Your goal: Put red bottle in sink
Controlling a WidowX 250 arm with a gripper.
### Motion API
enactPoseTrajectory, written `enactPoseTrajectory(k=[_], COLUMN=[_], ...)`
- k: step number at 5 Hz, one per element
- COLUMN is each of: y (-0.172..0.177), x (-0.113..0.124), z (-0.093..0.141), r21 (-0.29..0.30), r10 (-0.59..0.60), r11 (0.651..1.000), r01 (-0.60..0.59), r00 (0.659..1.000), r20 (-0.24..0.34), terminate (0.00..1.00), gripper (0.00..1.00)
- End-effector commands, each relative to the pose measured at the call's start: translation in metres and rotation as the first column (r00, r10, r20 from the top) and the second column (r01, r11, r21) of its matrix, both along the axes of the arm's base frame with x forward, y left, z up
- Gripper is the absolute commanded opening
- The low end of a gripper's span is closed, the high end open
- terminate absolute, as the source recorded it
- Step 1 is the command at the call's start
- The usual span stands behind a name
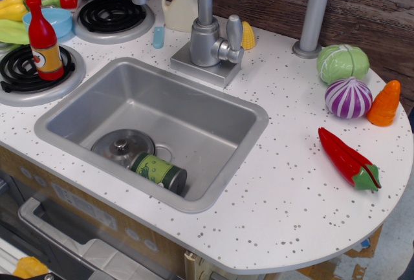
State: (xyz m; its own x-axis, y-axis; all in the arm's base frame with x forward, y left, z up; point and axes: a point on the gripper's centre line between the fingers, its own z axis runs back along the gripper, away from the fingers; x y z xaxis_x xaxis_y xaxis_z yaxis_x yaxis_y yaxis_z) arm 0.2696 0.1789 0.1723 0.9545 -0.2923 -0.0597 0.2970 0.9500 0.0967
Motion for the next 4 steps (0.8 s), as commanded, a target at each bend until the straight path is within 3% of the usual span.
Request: enactPoseTrajectory(k=[1, 4], y=[0.039, 0.065], x=[0.017, 0.024], z=[0.001, -0.028], r21=[0.056, 0.029], r10=[0.026, -0.006], r11=[0.998, 1.000], r01=[-0.031, 0.002], r00=[0.995, 0.988], r20=[0.094, 0.152], terminate=[0.00, 0.00], gripper=[1.00, 1.00])
